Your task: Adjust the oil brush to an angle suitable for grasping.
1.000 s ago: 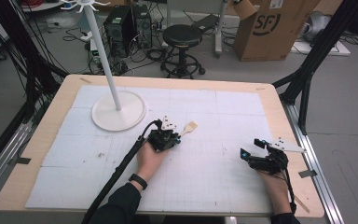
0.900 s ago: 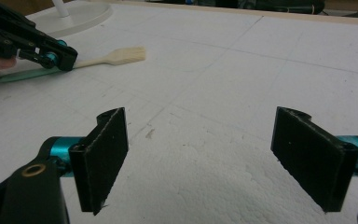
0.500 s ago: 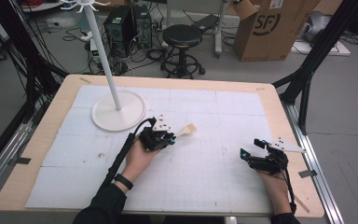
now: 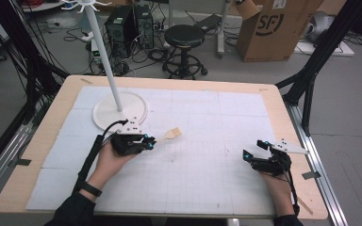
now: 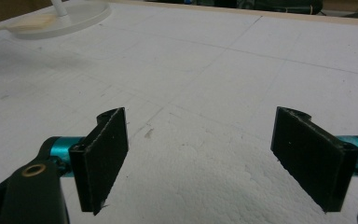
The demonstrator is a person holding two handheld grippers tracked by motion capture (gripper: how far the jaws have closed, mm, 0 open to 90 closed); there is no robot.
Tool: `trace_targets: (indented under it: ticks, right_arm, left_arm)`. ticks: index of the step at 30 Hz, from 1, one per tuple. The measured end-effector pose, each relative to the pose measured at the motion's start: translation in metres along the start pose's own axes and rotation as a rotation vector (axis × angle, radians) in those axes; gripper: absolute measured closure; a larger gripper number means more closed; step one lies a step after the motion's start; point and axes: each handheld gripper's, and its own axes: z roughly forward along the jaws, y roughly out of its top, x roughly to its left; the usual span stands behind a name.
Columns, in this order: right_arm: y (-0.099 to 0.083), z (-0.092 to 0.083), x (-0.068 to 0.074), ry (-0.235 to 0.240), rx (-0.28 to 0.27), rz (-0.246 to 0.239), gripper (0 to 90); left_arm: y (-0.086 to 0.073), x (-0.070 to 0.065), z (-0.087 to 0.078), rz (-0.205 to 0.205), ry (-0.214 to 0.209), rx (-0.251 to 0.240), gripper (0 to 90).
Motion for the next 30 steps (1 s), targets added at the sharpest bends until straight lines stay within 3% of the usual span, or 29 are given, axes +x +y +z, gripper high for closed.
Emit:
trace_targets:
  ticks: [3,5,10,16,21,24,30]
  right_arm:
    - [0.0,0.0,0.0,-0.001,-0.001,-0.002,18.3]
    - [0.0,0.0,0.0,-0.001,0.001,0.001,18.3]
    - [0.0,0.0,0.0,-0.001,0.004,0.001,18.4]
    - [0.0,0.0,0.0,0.0,0.008,0.005,18.5]
    - [0.0,0.0,0.0,0.002,0.006,0.001,19.4]
    - [0.0,0.0,0.0,0.002,0.009,0.003,19.4]
    - [0.0,0.0,0.0,0.001,0.01,0.003,19.5]
  left_arm:
    - [-0.007,0.006,-0.015,0.011,-0.022,0.005,81.4]
    - [-0.01,0.009,-0.023,0.027,-0.043,0.035,81.4]
    - [-0.013,0.01,-0.029,0.078,-0.095,0.045,81.4]
    - [-0.015,0.008,-0.014,0.15,-0.173,0.063,81.4]
    - [-0.016,0.002,0.003,0.221,-0.212,0.068,81.4]
    - [-0.016,-0.001,0.012,0.223,-0.222,0.055,81.4]
    - [-0.01,-0.017,0.035,0.292,-0.245,0.01,81.5]
